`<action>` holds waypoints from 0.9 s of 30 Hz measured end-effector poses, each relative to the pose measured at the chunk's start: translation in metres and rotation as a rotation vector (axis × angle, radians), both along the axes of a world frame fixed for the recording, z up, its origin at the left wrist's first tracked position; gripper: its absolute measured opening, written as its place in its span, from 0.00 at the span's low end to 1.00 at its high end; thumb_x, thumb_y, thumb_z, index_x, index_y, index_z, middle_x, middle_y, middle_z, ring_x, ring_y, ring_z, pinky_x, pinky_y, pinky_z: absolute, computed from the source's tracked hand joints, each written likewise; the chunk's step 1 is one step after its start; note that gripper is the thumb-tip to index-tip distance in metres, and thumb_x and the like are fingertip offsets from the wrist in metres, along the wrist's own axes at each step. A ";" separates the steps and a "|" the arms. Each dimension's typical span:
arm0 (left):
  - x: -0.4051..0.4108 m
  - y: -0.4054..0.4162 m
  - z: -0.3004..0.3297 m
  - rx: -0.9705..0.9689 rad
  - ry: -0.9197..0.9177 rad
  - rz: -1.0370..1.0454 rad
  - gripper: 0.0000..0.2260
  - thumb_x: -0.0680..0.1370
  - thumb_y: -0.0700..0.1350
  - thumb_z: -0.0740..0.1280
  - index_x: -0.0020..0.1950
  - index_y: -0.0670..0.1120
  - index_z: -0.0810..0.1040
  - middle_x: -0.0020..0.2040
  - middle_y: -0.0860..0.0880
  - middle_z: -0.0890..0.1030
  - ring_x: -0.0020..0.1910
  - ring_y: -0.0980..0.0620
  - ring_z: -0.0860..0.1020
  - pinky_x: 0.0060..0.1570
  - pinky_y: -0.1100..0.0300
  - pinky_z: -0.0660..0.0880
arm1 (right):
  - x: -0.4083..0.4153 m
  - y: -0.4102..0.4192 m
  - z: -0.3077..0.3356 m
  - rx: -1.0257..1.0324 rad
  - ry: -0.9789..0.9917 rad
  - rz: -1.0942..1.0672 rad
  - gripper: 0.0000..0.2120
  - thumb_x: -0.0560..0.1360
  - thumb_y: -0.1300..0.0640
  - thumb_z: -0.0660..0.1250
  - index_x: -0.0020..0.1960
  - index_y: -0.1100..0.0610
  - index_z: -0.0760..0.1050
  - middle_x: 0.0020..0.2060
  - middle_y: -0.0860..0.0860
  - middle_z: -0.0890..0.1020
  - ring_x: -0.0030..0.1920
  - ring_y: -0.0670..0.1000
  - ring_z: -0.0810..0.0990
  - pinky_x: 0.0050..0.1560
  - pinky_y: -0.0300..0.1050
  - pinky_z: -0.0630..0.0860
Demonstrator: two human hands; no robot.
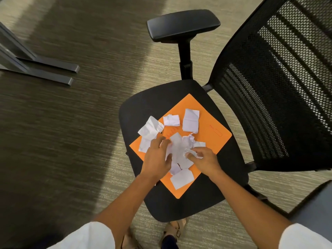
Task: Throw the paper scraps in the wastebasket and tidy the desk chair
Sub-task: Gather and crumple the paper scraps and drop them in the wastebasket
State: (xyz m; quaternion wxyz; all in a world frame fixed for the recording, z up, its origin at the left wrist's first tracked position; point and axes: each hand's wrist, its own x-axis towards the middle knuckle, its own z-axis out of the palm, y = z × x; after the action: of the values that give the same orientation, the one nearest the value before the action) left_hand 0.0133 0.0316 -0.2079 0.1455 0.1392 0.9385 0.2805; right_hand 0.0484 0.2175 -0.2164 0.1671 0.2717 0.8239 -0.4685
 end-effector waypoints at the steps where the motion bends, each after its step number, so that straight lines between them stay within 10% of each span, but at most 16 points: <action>1: 0.006 -0.006 0.000 -0.030 0.042 0.008 0.20 0.76 0.46 0.72 0.67 0.44 0.75 0.68 0.43 0.75 0.65 0.44 0.75 0.55 0.53 0.78 | 0.000 -0.006 -0.003 0.041 0.014 0.060 0.09 0.74 0.54 0.75 0.52 0.58 0.84 0.43 0.42 0.82 0.43 0.42 0.78 0.38 0.32 0.71; 14: 0.041 -0.051 -0.010 -0.299 -0.245 0.271 0.33 0.67 0.61 0.77 0.61 0.46 0.67 0.55 0.46 0.76 0.53 0.44 0.79 0.45 0.51 0.77 | 0.001 -0.022 -0.023 0.412 -0.077 0.141 0.11 0.72 0.54 0.77 0.52 0.58 0.85 0.52 0.53 0.83 0.55 0.55 0.79 0.49 0.51 0.82; 27: 0.039 -0.062 -0.025 0.210 -0.419 0.443 0.06 0.75 0.42 0.74 0.49 0.42 0.81 0.42 0.49 0.84 0.41 0.49 0.82 0.40 0.55 0.78 | 0.007 -0.008 -0.012 0.155 -0.048 -0.089 0.11 0.64 0.51 0.82 0.33 0.50 0.80 0.39 0.45 0.81 0.41 0.45 0.77 0.34 0.36 0.69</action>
State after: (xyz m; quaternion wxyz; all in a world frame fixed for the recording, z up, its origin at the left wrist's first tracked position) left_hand 0.0525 -0.0301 -0.2325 0.2556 -0.1150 0.8616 0.4231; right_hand 0.0553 0.2092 -0.2285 0.1442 0.3311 0.8406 -0.4036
